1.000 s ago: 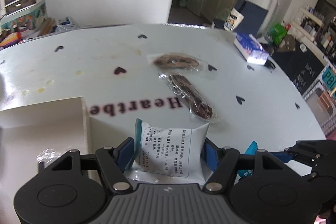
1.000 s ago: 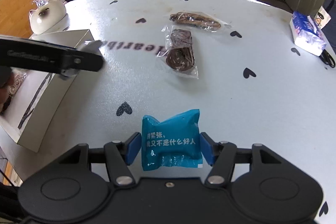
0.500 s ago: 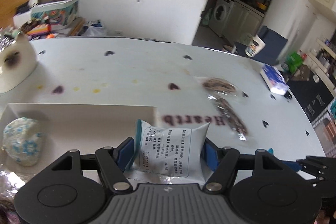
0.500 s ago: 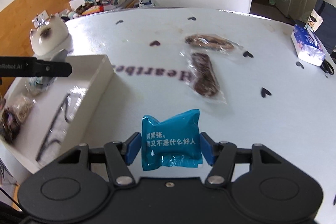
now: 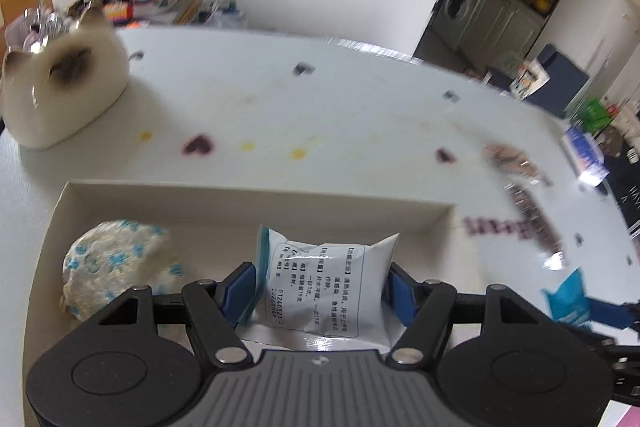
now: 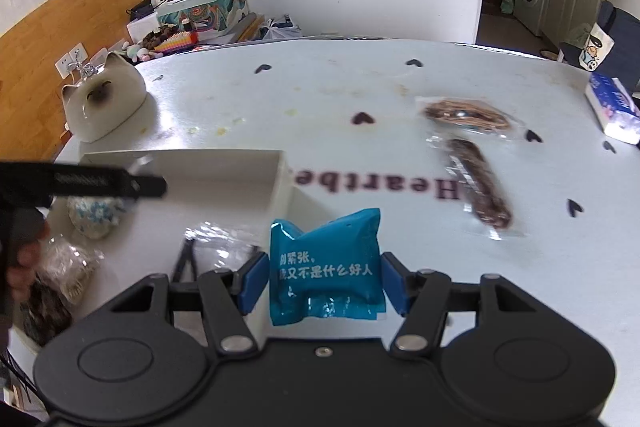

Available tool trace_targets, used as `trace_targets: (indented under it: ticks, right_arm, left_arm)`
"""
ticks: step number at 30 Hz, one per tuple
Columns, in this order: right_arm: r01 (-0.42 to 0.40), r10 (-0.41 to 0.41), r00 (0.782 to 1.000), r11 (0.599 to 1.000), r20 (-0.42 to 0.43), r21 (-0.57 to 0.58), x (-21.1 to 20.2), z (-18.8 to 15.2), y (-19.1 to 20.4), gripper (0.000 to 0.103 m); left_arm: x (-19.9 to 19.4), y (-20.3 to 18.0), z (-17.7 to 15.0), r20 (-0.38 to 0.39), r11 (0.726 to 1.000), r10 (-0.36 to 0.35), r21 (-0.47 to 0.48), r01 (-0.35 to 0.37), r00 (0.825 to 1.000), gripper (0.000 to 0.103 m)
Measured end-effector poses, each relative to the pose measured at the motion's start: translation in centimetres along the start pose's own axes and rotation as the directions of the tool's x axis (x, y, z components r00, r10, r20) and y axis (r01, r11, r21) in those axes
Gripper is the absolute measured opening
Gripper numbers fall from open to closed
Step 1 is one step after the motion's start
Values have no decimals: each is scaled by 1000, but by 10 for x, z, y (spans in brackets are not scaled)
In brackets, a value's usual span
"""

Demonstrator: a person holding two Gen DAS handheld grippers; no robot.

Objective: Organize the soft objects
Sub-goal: 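Carry the sachet and blue packet with both tools over the tray, then release the sachet from the left tool while the right tool releases the blue packet into the tray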

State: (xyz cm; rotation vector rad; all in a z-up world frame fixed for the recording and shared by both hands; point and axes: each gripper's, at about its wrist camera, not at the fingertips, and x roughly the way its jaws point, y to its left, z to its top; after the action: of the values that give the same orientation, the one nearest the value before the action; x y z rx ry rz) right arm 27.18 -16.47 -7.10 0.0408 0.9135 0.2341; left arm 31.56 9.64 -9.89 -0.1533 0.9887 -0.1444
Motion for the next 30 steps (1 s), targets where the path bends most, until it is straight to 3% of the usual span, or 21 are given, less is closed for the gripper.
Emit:
trace_targets:
  ticks: [14, 19, 22, 30]
  right_arm:
    - [-42, 45, 999, 994, -23, 104, 52, 38, 72, 62]
    - [-43, 49, 998, 992, -48, 119, 70, 49, 83, 62]
    - [-45, 54, 997, 989, -62, 140, 79, 54, 84, 62]
    - [-47, 60, 996, 985, -71, 168, 91, 61, 81, 64]
  left_arm:
    - [44, 39, 24, -101, 997, 10, -70, -17, 995, 70]
    - [47, 44, 27, -109, 997, 1, -82, -10, 994, 76]
    - [48, 48, 29, -123, 994, -31, -107, 18, 992, 86]
    - [43, 55, 28, -143, 988, -98, -136, 78, 985, 89]
